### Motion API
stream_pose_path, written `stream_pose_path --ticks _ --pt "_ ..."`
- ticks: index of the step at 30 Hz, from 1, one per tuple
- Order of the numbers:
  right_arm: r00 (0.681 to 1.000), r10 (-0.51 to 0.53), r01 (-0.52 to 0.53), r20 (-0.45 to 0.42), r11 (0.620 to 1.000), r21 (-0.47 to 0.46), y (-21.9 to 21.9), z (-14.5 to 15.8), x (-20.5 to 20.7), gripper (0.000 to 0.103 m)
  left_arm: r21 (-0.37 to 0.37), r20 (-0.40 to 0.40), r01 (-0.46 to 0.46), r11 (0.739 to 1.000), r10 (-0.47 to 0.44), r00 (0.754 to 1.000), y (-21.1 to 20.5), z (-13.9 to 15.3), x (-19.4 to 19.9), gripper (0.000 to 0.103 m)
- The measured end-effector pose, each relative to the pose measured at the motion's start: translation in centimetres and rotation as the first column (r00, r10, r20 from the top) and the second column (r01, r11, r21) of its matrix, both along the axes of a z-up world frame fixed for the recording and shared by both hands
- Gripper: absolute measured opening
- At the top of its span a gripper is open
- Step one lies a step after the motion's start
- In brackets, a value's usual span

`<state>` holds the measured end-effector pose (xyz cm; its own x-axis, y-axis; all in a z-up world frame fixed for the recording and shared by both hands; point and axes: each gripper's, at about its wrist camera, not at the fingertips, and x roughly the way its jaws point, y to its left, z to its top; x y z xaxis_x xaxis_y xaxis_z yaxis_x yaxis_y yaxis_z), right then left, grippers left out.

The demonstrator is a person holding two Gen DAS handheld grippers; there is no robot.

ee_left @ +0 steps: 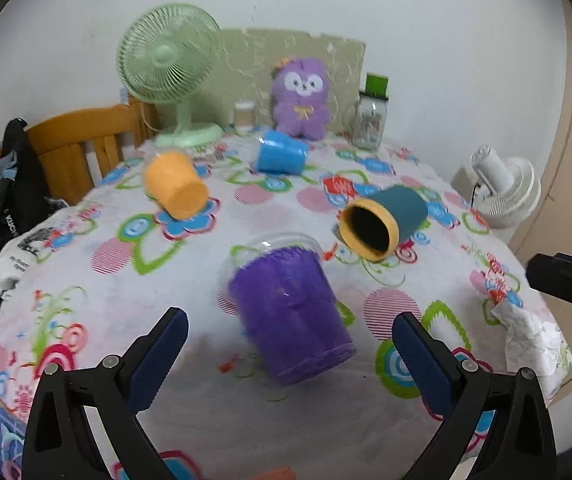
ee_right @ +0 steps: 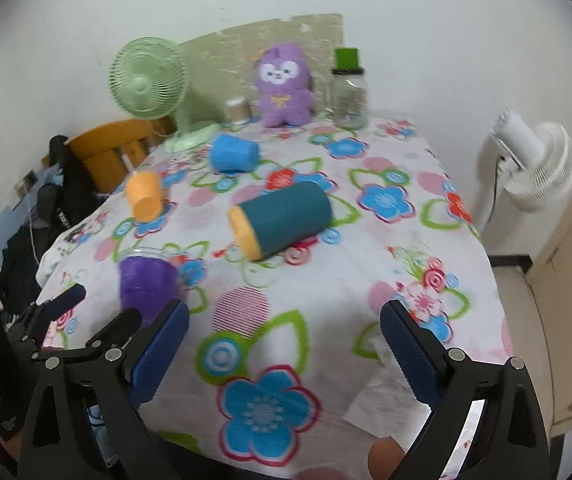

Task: Flip cup upside down
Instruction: 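Carry the purple cup with the right gripper toward the left gripper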

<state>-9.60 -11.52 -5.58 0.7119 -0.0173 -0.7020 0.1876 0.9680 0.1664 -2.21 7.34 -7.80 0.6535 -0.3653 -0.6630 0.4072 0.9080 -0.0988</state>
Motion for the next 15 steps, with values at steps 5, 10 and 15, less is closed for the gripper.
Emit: stream_pose_path --ticks 5,10,15 --pt "1.0 0.0 0.001 -0.025 1.0 0.019 -0.8 -1.5 0.4 0.098 0.024 -0.051 -0.01 1.0 0.012 0.999 -1.0 -1.8 0.7 0.1" --pt "0.999 0.005 -0.005 -0.032 1.0 0.026 -1.0 -2.1 0.9 0.098 0.045 -0.052 -0.004 0.999 0.006 0.999 -1.2 -2.4 1.2 0.078" --pt "0.999 0.018 -0.017 -0.034 0.999 0.03 -0.7 -2.3 1.1 0.098 0.032 -0.052 -0.012 0.999 0.013 0.999 -0.4 -2.1 1.5 0.071"
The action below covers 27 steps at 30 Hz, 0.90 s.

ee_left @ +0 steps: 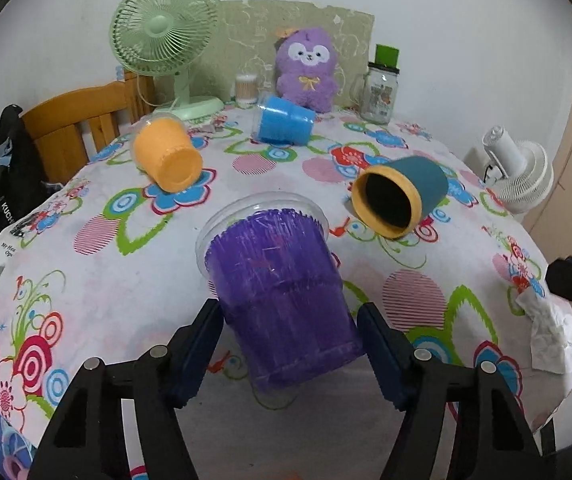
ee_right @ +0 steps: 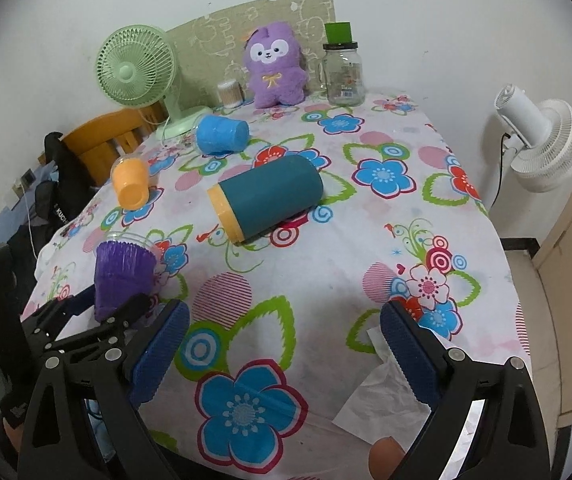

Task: Flip cup upside down
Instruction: 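Carry the purple cup with the right gripper toward the left gripper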

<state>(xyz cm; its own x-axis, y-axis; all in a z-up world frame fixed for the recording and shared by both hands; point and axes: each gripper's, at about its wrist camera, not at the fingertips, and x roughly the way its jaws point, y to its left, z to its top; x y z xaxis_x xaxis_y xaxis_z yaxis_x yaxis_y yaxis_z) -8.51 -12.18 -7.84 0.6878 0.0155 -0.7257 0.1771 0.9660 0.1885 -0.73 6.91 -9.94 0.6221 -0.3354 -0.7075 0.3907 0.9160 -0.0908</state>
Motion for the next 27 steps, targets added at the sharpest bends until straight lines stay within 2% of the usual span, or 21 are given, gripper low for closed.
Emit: stream_pose_path --ticks 4,9,13,15,17,20,22,23,25,27 --pt "1.0 0.012 -0.012 0.002 1.0 0.0 0.5 0.0 0.3 0.098 -0.003 0.022 -0.002 1.0 0.002 1.0 0.7 1.2 -0.1 0.067" --pt "0.999 0.042 -0.042 0.013 0.999 -0.006 1.6 0.4 0.5 0.098 -0.033 0.067 -0.023 0.999 0.025 0.997 2.0 3.2 -0.2 0.067" --pt "0.998 0.056 -0.055 0.016 0.998 -0.022 2.2 0.6 0.5 0.098 -0.027 0.056 -0.015 1.0 0.016 0.998 2.3 3.3 -0.1 0.065" --pt "0.999 0.053 -0.052 0.013 0.998 -0.027 2.3 0.6 0.5 0.098 -0.018 0.032 -0.006 1.0 0.007 0.999 2.2 2.6 -0.3 0.073" --pt "0.999 0.046 -0.046 0.009 0.999 -0.028 2.2 0.5 0.4 0.098 -0.02 0.003 0.005 1.0 -0.005 1.0 2.0 1.9 -0.5 0.093" --pt "0.999 0.04 -0.039 0.002 0.999 -0.03 2.1 0.3 0.4 0.098 -0.021 0.019 0.012 1.0 -0.011 1.0 1.6 1.4 -0.8 0.095" --pt "0.999 0.036 -0.036 -0.003 0.999 -0.03 2.1 0.1 0.3 0.098 0.019 0.028 0.019 1.0 -0.019 0.999 1.0 0.8 -0.7 0.09" --pt "0.999 0.035 -0.035 -0.005 0.999 -0.03 2.0 0.1 0.3 0.098 0.027 0.021 0.027 0.999 -0.027 0.999 0.8 0.5 -0.6 0.078" --pt "0.999 0.033 -0.033 -0.007 0.999 -0.03 1.9 0.0 0.3 0.098 0.021 -0.017 0.036 0.999 -0.036 0.999 0.8 0.0 -0.3 0.06" --pt "1.0 0.028 -0.028 -0.005 0.999 -0.026 1.8 0.0 0.4 0.098 0.007 -0.034 0.035 0.999 -0.034 0.999 1.0 -0.2 -0.1 0.057"
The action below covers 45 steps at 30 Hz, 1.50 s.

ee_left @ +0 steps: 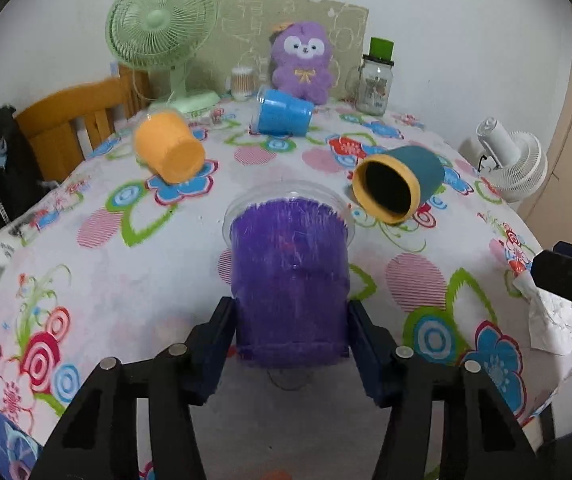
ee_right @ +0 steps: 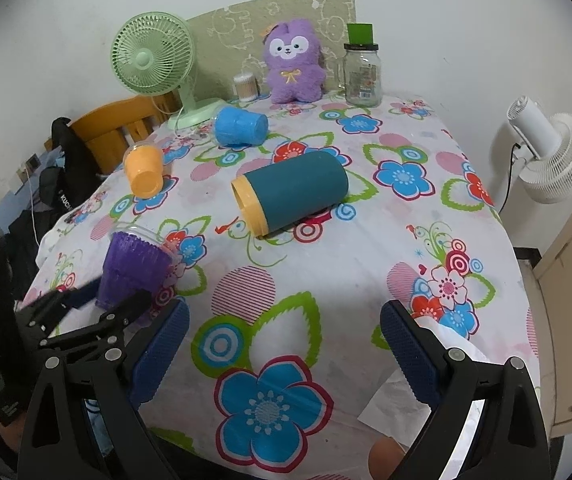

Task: Flip cup upside down
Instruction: 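Carry the purple cup with the right gripper toward the left gripper, then rotate the purple cup in the right gripper so its base faces up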

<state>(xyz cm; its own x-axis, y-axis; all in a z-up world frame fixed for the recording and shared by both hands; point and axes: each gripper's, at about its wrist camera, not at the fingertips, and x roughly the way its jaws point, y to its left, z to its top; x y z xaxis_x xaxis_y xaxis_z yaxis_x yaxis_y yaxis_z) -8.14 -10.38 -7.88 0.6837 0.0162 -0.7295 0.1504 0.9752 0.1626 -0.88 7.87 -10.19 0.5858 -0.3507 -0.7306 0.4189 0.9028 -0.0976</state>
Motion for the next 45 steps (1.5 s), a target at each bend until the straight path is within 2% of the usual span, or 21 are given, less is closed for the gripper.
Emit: stream_pose_path --ticks 16,36,45 --pt "0.999 0.035 -0.035 0.019 0.999 0.002 1.2 0.4 0.3 0.098 -0.029 0.113 -0.035 0.999 0.038 0.993 2.5 5.4 -0.1 0.058" --pt "0.998 0.058 -0.058 0.016 0.998 -0.016 2.1 0.4 0.2 0.098 -0.041 0.128 -0.029 0.999 0.034 0.991 2.8 6.6 -0.3 0.057" --pt "0.996 0.086 -0.086 0.004 0.995 -0.044 3.6 0.2 1.7 0.098 -0.015 0.086 -0.03 0.999 0.032 0.996 2.6 6.4 0.1 0.057"
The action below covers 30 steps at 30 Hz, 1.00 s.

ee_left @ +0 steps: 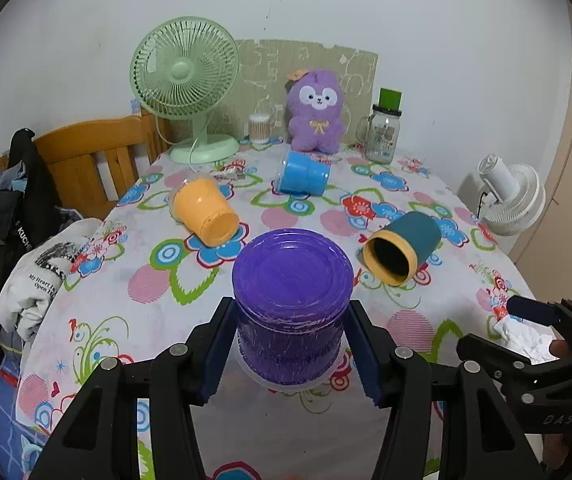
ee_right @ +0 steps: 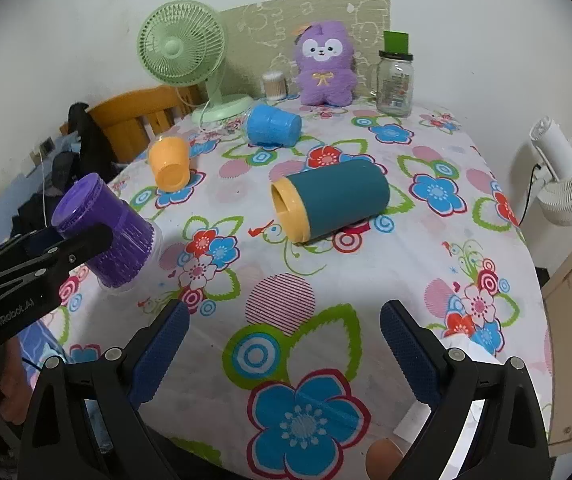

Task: Flip cup upside down
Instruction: 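Rotate the purple cup in the right gripper so its base faces up, then lower the inverted purple cup onto the tablecloth and open the right gripper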

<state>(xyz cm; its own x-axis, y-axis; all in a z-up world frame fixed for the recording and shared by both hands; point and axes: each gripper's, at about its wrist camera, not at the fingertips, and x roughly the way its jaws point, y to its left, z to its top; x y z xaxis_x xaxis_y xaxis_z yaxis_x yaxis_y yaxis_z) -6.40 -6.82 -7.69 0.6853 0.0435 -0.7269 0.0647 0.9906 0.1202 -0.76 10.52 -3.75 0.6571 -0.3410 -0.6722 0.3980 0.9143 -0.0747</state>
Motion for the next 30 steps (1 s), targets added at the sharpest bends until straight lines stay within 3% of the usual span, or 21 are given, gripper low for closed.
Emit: stream_pose_path --ticks 12,18,23,30 --pt "0.999 0.031 -0.031 0.01 0.999 -0.008 1.2 0.4 2.0 0.098 -0.017 -0.021 -0.022 1.0 0.022 1.0 0.8 0.7 0.7 0.057" --pt "0.999 0.033 -0.033 -0.006 0.999 -0.012 1.4 -0.1 2.4 0.098 0.001 -0.054 -0.019 1.0 0.019 0.998 0.7 -0.6 1.1 0.058" --pt "0.999 0.033 -0.033 -0.017 0.999 -0.019 1.5 -0.4 2.4 0.098 0.006 -0.116 -0.016 1.0 0.016 0.993 0.5 -1.9 1.3 0.083" --pt "1.0 0.028 -0.028 -0.01 0.999 -0.019 1.6 -0.2 2.4 0.098 0.001 -0.11 -0.039 0.999 0.038 0.993 1.0 -1.6 1.3 0.092"
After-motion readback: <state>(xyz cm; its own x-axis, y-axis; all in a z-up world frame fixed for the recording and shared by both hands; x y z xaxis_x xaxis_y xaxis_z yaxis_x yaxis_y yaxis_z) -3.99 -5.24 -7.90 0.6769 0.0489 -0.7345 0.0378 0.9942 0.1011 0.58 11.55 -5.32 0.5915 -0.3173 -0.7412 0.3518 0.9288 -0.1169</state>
